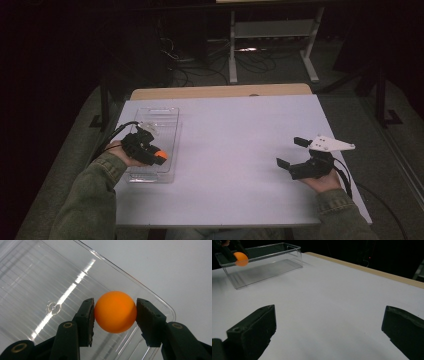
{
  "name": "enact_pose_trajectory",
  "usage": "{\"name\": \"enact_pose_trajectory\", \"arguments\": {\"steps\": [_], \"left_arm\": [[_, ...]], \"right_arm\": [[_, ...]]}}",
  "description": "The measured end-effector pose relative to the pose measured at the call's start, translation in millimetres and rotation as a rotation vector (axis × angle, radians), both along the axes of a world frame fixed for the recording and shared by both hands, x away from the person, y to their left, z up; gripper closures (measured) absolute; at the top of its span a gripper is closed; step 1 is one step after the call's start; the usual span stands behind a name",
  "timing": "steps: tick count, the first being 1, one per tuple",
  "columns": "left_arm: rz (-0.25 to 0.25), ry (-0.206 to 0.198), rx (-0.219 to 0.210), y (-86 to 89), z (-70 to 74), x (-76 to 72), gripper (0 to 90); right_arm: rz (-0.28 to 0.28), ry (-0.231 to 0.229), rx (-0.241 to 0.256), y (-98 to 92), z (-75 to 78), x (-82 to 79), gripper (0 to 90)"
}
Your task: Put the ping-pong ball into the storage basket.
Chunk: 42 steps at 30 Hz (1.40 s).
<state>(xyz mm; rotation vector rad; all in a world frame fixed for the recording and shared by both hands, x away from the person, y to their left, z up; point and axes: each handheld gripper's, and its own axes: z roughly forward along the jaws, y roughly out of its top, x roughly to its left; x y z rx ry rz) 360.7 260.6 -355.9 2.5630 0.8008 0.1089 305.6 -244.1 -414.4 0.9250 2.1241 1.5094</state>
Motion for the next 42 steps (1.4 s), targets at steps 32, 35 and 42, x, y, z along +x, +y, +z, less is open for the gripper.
{"name": "enact_pose_trajectory", "arguments": {"steps": [32,35,42], "left_arm": [[-0.013,0.052,0.026,-4.0,-20.3,4.5,49.9],[-0.017,0.059,0.036,-5.6,-21.8,4.6,49.9],[-0.025,0.075,0.045,-8.1,-25.5,7.0,49.9]], "right_arm": [[0.001,0.004,-0.004,0.2,-0.3,-0.3,0.0],[0.002,0.004,-0.005,0.2,-0.4,-0.2,0.0],[0.004,0.004,-0.006,0.4,-0.5,-0.2,0.0]]}}
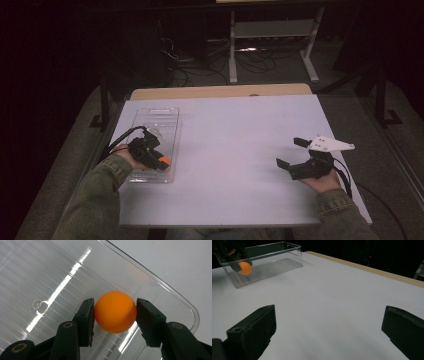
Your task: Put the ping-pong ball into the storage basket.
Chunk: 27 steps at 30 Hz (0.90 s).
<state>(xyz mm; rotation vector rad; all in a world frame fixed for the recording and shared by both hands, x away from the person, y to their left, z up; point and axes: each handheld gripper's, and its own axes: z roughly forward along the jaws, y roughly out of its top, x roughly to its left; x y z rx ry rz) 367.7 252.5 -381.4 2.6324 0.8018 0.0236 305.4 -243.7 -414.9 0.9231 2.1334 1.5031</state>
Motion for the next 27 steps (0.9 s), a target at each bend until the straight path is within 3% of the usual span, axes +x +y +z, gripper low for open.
{"name": "enact_pose_trajectory", "arguments": {"steps": [22,27], "left_arm": [[-0.009,0.031,0.014,-3.5,-4.9,2.4,49.5],[0.004,0.029,-0.003,-2.1,-1.8,2.2,43.9]], "right_arm": [[0.003,0.002,-0.003,0.6,-0.2,-0.1,0.0],[0.003,0.002,-0.004,0.8,-0.2,-0.2,0.0]]}}
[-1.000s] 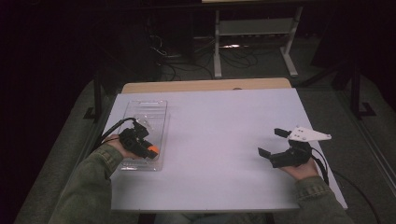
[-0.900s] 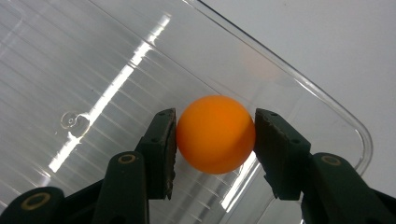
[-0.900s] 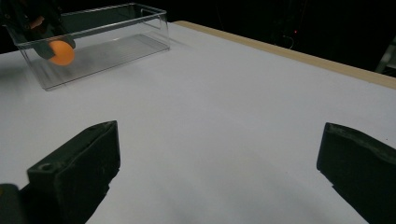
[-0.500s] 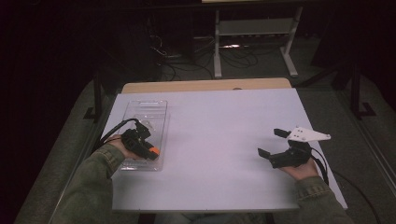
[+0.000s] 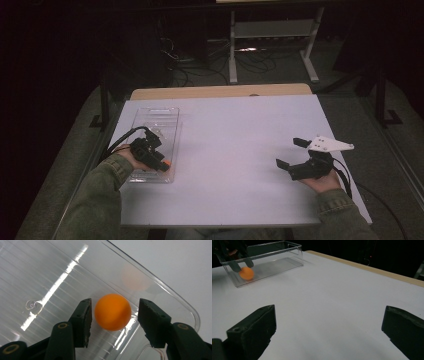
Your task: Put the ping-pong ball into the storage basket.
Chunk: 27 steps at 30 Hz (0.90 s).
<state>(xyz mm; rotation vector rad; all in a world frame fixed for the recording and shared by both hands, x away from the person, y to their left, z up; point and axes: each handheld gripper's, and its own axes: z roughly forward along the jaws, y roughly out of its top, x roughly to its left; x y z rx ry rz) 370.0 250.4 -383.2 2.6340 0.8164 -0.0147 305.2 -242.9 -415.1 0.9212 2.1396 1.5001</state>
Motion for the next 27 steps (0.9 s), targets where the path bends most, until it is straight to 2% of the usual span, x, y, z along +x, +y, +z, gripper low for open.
{"name": "enact_pose_trajectory", "arguments": {"steps": [4,8,17,20,23,27], "left_arm": [[0.007,-0.008,-0.004,2.0,3.1,-0.4,41.3],[0.024,-0.037,0.000,3.4,5.9,-1.4,33.0],[0.054,-0.049,-0.031,6.7,13.1,-2.6,27.8],[0.069,-0.065,-0.031,7.1,16.8,-3.7,21.5],[0.062,-0.069,-0.055,8.0,20.1,-5.3,15.0],[0.069,-0.089,-0.068,9.3,23.4,-7.3,12.3]], "right_arm": [[0.000,0.000,0.000,0.0,0.0,0.0,0.0],[0.000,-0.001,-0.002,0.2,-0.1,0.0,0.0],[-0.003,0.001,-0.004,0.3,-0.1,-0.2,0.0],[-0.004,0.003,-0.006,0.4,-0.3,-0.1,0.0],[-0.004,0.002,-0.006,0.5,-0.1,-0.3,0.0],[-0.002,0.000,-0.006,0.6,0.0,-0.8,0.0]]}}
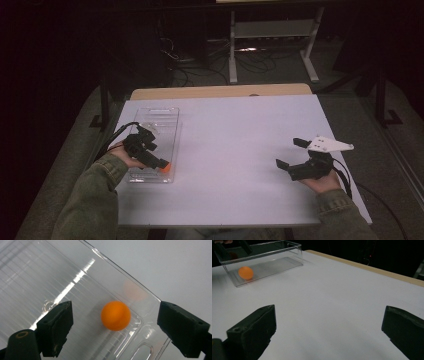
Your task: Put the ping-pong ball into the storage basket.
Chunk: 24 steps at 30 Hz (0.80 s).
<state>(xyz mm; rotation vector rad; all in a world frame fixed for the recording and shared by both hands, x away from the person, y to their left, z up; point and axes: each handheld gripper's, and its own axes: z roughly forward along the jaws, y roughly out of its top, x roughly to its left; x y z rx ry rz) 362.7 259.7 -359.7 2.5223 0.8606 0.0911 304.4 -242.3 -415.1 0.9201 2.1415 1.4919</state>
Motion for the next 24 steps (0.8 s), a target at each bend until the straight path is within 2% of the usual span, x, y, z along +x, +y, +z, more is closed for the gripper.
{"name": "enact_pose_trajectory", "arguments": {"steps": [6,11,18,22,24], "left_arm": [[0.008,-0.024,-0.006,2.2,2.8,-2.1,5.1],[0.006,-0.060,-0.010,2.2,5.6,-6.7,0.1],[0.024,-0.108,-0.039,5.0,12.0,-12.8,0.0],[0.032,-0.124,-0.039,6.0,10.8,-16.7,0.0],[0.037,-0.131,-0.053,7.2,10.2,-19.1,0.0]], "right_arm": [[-0.001,0.000,0.000,-0.6,0.2,-0.9,0.0],[-0.001,0.002,-0.001,-0.8,0.0,-1.0,0.0],[-0.003,0.002,-0.001,-1.0,0.1,-1.2,0.0],[-0.002,0.004,-0.001,-0.7,0.0,-1.2,0.0],[-0.002,0.004,-0.001,-0.6,-0.1,-1.3,0.0]]}}
